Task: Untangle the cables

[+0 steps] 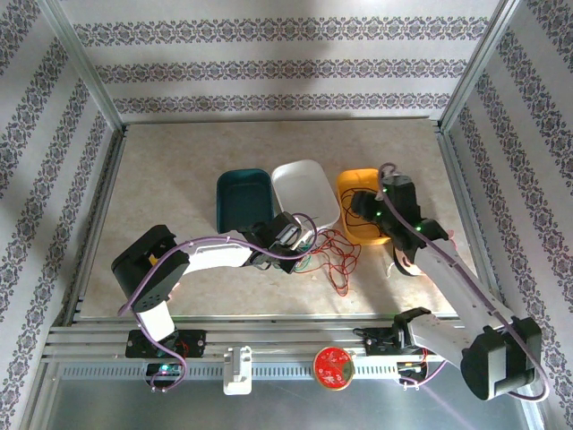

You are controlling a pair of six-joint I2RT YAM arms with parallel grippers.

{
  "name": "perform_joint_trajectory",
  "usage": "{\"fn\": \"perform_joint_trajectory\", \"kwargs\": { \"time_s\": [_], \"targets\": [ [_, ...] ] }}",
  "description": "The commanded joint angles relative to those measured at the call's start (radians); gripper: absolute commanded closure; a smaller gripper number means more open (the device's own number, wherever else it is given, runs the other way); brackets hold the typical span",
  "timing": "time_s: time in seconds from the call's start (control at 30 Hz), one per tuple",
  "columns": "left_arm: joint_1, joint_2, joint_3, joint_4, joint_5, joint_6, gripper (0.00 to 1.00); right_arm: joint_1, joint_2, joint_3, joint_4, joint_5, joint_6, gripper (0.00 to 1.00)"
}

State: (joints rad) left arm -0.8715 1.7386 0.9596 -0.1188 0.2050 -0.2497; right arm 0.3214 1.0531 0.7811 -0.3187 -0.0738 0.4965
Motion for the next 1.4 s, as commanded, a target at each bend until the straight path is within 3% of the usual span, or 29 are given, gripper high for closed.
{"fn": "perform_joint_trajectory", "kwargs": {
  "time_s": [0.0, 0.17, 0.4, 0.97, 1.2, 1.37],
  "targets": [
    [-0.015, -0.039, 0.000, 0.007, -0.011, 0.009, 1.00, 0.106, 0.033, -0.007, -0.115, -0.261, -0.142, 0.54],
    [-0.015, -0.057, -0.017, 0.026, -0.020, 0.000, 1.00, 0.198, 0.133, 0.008, -0.185, -0.361, -0.197, 0.56],
    [-0.015, -0.066, -0.022, 0.029, -0.021, -0.006, 1.00, 0.202, 0.290, 0.067, -0.191, -0.336, -0.242, 0.59],
    [-0.015, -0.056, -0.015, 0.014, 0.004, -0.002, 1.00, 0.196, 0.495, 0.140, -0.112, -0.285, -0.250, 0.61],
    [-0.015, -0.057, -0.023, 0.006, 0.000, -0.005, 1.00, 0.189, 0.486, 0.134, -0.097, -0.273, -0.240, 0.61],
    [-0.015, -0.079, -0.063, 0.005, -0.063, -0.023, 1.00, 0.151, 0.395, 0.068, -0.117, -0.169, -0.188, 0.61]
  ]
}}
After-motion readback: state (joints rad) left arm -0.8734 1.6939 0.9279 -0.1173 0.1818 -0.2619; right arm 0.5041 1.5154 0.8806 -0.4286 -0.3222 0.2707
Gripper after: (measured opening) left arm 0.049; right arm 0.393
